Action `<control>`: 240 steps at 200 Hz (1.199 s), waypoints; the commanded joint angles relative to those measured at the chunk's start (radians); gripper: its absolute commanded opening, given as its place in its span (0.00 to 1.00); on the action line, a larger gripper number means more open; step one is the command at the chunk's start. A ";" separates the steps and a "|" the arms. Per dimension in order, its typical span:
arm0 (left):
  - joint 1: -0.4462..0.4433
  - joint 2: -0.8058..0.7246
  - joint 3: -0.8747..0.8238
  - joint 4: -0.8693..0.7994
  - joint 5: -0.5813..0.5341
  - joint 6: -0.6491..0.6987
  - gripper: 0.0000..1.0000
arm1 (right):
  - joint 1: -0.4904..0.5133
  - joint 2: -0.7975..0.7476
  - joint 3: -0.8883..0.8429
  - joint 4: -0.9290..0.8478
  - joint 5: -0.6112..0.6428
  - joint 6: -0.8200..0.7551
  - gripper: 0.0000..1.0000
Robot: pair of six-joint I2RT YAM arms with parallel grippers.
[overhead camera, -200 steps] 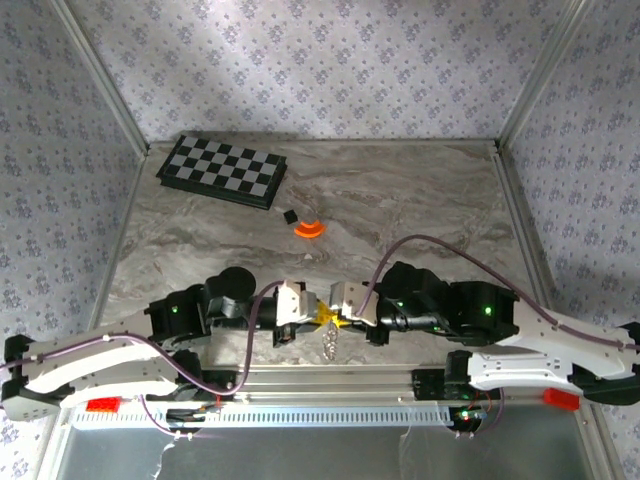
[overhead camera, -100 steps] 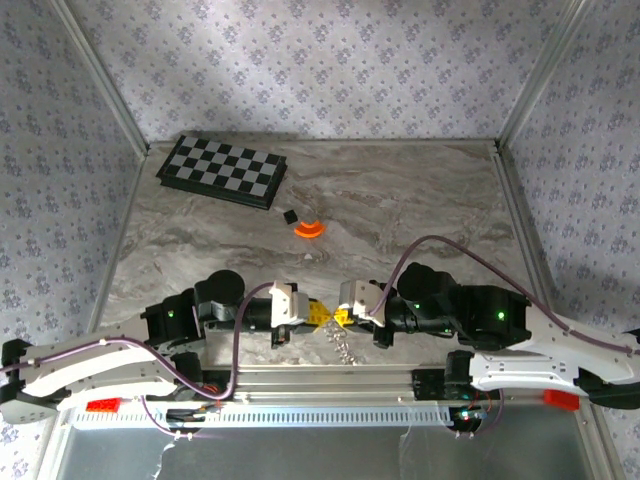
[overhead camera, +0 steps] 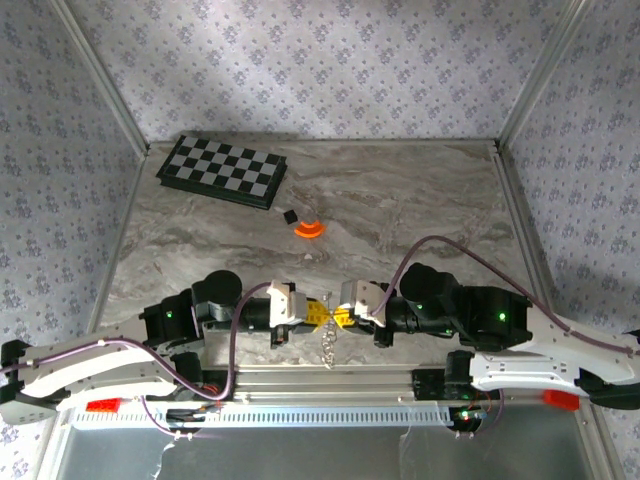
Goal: Put the keys on the keyring
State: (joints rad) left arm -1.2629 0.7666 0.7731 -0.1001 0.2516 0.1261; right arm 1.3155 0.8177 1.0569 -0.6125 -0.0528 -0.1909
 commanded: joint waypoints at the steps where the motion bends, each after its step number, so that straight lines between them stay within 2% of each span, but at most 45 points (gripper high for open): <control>1: 0.003 -0.023 0.018 0.087 0.036 -0.007 0.00 | 0.001 -0.008 -0.009 -0.001 -0.009 0.013 0.11; 56: 0.004 -0.030 0.023 0.074 0.040 -0.007 0.00 | 0.002 -0.011 -0.006 -0.007 -0.012 0.016 0.16; 116: 0.004 -0.030 0.028 0.075 0.047 -0.008 0.00 | 0.001 -0.019 -0.020 0.003 0.006 0.019 0.08; 240: 0.004 -0.058 0.023 0.077 0.082 -0.009 0.00 | -0.013 -0.032 -0.071 0.045 -0.002 0.036 0.10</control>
State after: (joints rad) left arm -1.2629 0.7395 0.7731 -0.1020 0.2733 0.1265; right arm 1.3151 0.7959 1.0145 -0.5545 -0.0685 -0.1719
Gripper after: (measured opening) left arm 0.047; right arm 0.103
